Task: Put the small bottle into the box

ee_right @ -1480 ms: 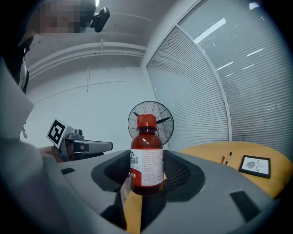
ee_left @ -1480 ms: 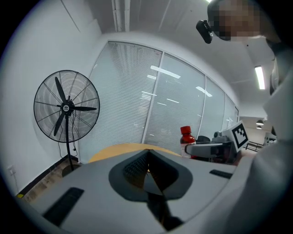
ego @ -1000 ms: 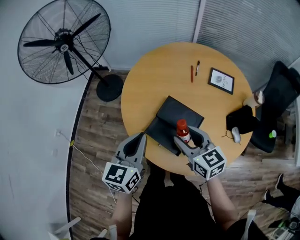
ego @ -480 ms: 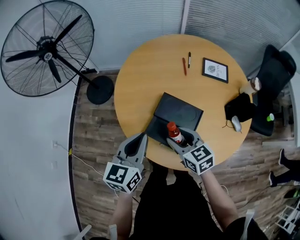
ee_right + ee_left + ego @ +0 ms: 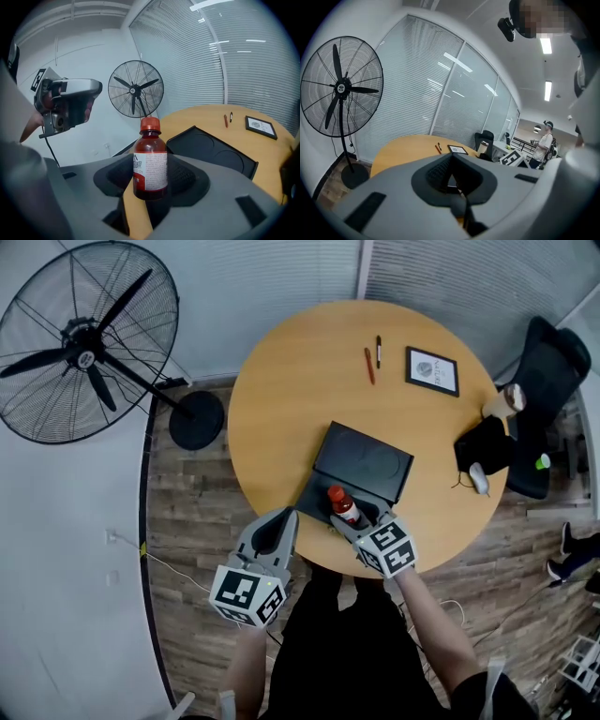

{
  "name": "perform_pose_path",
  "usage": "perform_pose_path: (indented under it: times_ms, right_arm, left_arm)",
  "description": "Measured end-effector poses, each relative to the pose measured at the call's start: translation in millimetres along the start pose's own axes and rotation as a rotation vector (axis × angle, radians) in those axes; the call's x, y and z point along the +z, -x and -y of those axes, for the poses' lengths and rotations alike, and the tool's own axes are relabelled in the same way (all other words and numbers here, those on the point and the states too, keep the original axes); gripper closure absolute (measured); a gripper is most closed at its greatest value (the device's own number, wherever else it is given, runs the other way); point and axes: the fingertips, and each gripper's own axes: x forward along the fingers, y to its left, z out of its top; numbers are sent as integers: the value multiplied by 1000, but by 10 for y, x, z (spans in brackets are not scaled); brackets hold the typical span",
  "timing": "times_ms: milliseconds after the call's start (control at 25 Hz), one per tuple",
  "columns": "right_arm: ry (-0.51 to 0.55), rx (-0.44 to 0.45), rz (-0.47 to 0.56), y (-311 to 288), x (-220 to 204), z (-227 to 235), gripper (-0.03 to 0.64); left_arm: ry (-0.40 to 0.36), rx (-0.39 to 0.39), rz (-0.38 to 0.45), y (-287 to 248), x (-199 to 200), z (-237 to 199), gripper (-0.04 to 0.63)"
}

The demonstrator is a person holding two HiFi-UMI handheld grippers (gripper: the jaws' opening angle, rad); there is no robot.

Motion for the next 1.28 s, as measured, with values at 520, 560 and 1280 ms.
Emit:
perform_pose_path:
  times_ms: [520, 560, 1280]
  right_arm:
    - [-40, -34, -124, -472, -336, 66, 388]
    - [-45, -36, -131, -509, -350, 66, 388]
    - [-87, -73, -262, -956, -638, 248, 388]
  left_arm:
    - [11, -32, -38, 31, -175, -87, 600]
    - [14, -33, -41, 35, -186, -98, 600]
    - [36, -29, -44, 55, -264, -161, 600]
